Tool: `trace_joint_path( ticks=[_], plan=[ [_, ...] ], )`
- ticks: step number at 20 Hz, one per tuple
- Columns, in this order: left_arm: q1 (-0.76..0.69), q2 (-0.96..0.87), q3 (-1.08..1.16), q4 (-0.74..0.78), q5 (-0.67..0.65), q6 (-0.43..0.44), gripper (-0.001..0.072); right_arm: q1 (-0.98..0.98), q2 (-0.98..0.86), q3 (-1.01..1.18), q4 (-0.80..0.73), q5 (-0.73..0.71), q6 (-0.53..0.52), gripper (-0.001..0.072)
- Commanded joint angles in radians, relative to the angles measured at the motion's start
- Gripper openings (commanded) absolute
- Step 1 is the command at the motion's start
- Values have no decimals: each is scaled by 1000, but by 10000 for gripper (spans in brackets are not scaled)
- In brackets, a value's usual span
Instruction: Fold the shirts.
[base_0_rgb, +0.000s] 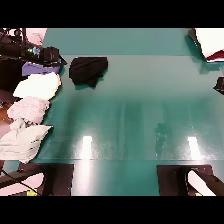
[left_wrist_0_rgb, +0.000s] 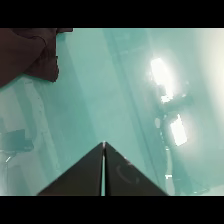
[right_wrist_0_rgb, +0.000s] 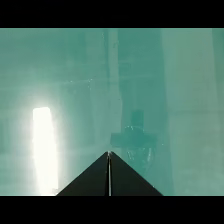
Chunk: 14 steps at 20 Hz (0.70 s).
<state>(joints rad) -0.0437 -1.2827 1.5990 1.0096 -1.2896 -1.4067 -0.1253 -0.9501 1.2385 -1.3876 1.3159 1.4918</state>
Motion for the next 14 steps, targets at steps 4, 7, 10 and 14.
trace_joint_path(
  ticks=[4,7,10,14],
  plan=[
    [0,0,1,0,0,0,26,1,0,0,0,0,0,21],
    [0,0,1,0,0,0,26,1,0,0,0,0,0,22],
    [0,0,1,0,0,0,26,1,0,0,0,0,0,22],
    [0,0,1,0,48,0,26,1,0,0,9,-33,0,22]
  ],
)
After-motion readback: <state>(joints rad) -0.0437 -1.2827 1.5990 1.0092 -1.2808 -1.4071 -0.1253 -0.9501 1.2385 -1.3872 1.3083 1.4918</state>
